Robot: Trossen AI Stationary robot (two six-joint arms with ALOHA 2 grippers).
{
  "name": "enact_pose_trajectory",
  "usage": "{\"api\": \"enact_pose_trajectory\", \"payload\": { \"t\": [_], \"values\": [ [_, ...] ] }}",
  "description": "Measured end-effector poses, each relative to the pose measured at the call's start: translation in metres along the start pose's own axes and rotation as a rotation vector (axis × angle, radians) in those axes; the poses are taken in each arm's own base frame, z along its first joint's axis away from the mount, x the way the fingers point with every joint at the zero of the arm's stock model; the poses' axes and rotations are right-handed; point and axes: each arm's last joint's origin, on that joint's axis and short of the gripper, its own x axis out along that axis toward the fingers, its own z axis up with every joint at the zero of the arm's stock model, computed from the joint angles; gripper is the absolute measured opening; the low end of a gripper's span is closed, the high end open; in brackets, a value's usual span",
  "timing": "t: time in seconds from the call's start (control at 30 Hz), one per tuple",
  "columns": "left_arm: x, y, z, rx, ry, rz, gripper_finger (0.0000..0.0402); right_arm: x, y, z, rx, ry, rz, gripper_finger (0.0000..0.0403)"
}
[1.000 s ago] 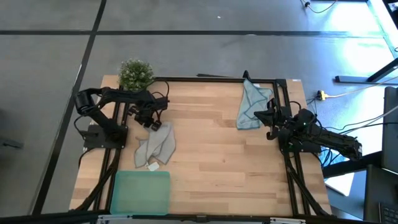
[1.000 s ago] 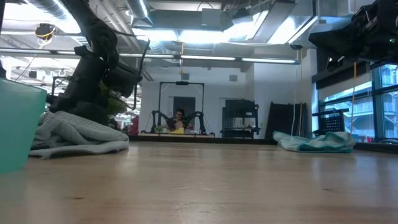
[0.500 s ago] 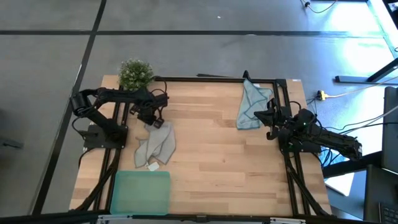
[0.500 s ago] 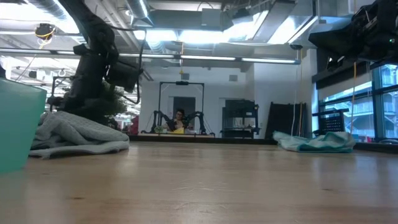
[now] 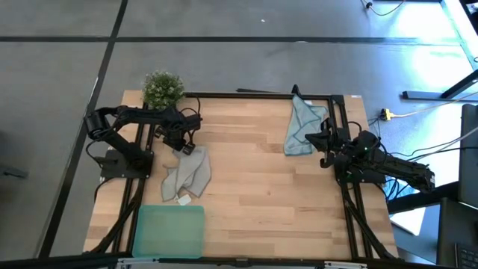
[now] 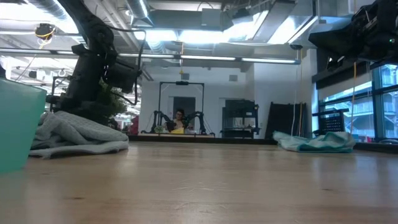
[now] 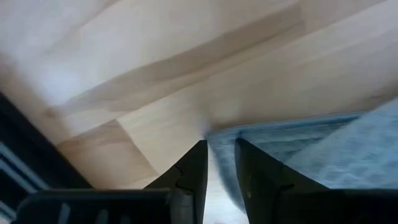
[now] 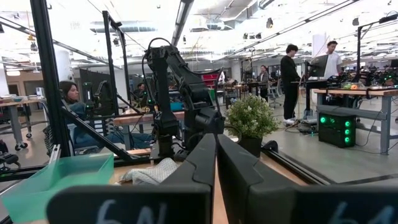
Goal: Roll microfiber towels into tight, uniform cylinder then place into a basket
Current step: Roll the gray microfiber cloth
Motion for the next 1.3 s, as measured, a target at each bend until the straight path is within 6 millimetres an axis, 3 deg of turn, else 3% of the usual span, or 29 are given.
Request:
{"api": "enact_pose_trajectory", "payload": {
  "t": [0.6, 0.77, 0.87, 1.07, 1.3],
  "values": [
    [0.009, -0.001, 0.0, 0.067, -0.036, -0.041, 0.0077, 0.0, 0.0, 0.0, 0.0, 0.0, 0.0, 0.0019],
    [0.009, -0.001, 0.001, 0.105, -0.037, -0.055, 0.0019, 0.0, 0.0, 0.0, -0.001, 0.001, 0.0, 0.0019],
    [0.006, -0.002, 0.002, 0.118, -0.039, -0.056, 0.0009, 0.0, 0.0, 0.0, -0.003, 0.0, 0.0, 0.0019],
    [-0.033, -0.014, 0.021, 0.202, -0.114, -0.1, 0.0003, 0.0, 0.0, 0.0, -0.003, 0.0, -0.001, 0.0019],
    [-0.104, -0.033, 0.041, 0.311, -0.317, -0.193, 0.0002, 0.0, 0.0, 0.004, -0.009, -0.038, 0.004, 0.0019]
  ]
}}
